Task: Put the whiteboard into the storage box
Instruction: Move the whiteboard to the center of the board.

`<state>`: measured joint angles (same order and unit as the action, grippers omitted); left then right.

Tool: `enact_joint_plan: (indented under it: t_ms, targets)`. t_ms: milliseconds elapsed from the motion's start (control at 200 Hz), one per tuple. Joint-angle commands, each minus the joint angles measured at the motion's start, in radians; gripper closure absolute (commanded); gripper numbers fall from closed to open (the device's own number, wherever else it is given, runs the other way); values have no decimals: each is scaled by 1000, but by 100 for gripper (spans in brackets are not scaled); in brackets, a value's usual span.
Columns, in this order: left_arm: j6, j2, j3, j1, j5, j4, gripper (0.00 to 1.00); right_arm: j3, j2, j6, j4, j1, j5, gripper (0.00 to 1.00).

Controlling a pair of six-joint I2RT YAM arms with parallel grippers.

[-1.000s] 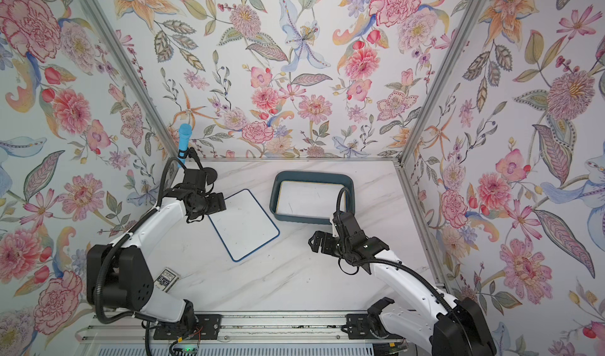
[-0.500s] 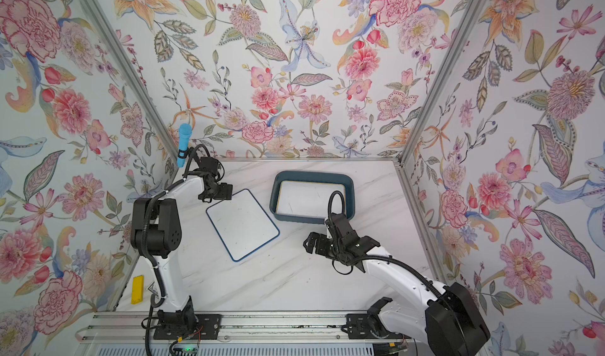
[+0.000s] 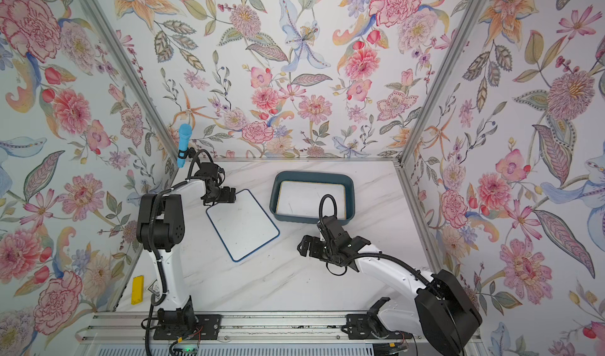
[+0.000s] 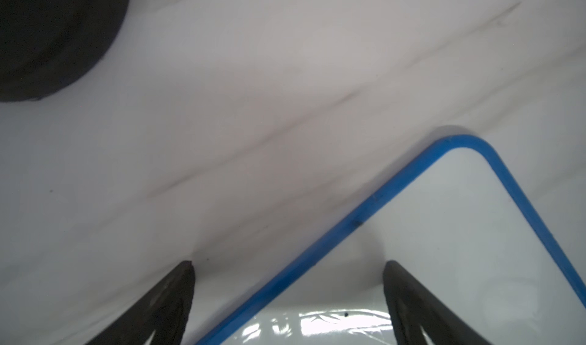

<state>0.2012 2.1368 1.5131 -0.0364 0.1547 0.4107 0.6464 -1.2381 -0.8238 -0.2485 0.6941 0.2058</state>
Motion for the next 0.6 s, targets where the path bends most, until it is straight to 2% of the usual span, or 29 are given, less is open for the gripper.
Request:
enact_joint_plan:
  t_ms: [0, 190, 405, 595]
  targets:
    - [3, -40, -80, 2, 61, 9, 7, -17, 12, -24, 36, 10, 6, 0]
    - [36, -98, -190, 3, 138, 24, 8, -48, 36, -32, 57, 13, 9, 0]
    - [135, -313, -420, 1, 184, 32, 9, -91, 47, -35, 123, 18, 49, 0]
    - [241, -462, -624, -37, 287, -8, 12, -154, 14, -34, 217, 22, 108, 0]
